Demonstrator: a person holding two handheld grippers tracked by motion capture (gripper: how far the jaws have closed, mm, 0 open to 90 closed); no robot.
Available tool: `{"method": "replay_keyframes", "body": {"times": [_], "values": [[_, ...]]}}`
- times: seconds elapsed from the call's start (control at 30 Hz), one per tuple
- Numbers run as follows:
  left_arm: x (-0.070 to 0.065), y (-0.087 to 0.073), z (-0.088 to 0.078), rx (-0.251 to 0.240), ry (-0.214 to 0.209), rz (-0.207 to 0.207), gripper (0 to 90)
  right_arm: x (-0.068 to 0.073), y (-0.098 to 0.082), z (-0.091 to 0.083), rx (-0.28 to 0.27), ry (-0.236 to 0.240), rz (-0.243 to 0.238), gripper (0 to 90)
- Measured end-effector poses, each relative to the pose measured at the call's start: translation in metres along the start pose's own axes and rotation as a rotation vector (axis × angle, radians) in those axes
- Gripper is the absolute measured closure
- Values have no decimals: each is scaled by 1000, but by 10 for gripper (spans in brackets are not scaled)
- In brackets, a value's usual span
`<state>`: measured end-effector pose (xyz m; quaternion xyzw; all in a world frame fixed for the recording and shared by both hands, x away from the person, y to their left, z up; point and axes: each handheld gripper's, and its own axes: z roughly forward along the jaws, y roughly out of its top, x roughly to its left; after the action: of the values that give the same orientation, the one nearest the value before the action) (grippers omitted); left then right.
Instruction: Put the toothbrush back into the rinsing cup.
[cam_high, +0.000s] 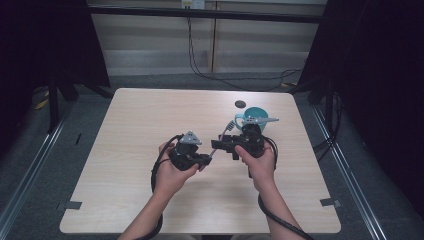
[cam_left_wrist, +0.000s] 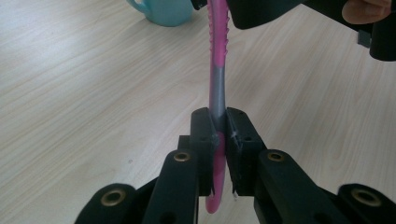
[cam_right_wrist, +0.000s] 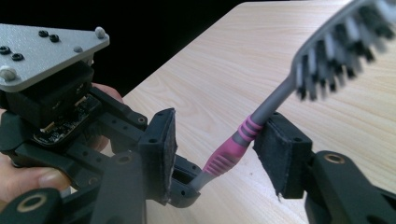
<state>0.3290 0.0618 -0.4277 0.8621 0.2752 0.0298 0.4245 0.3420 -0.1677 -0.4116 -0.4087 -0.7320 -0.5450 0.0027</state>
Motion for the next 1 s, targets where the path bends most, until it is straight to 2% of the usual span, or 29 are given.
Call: {"method": "replay_keyframes", "body": {"times": [0.37, 0.43, 0.57, 0.7, 0.83, 0.97, 1.0], "values": [[-4, 1, 4, -4, -13, 2, 824, -3, -1, -2, -22, 9, 22, 594], [-4, 1, 5, -4, -11, 5, 824, -3, -1, -2, -33, 25, 36, 616], [-5, 3, 4, 0, -7, 4, 824, -4, -1, -4, -43, 26, 55, 674], [-6, 3, 5, -4, -4, 10, 824, -3, 0, -4, -44, 17, 57, 703], [-7, 3, 6, -2, -3, 16, 824, -3, 1, -4, -34, 12, 57, 779], [-8, 4, 6, -9, 6, 28, 823, -1, 2, -4, -42, 35, 73, 807], [-9, 4, 6, -11, 6, 27, 822, 0, 2, -4, -49, 37, 65, 810]]}}
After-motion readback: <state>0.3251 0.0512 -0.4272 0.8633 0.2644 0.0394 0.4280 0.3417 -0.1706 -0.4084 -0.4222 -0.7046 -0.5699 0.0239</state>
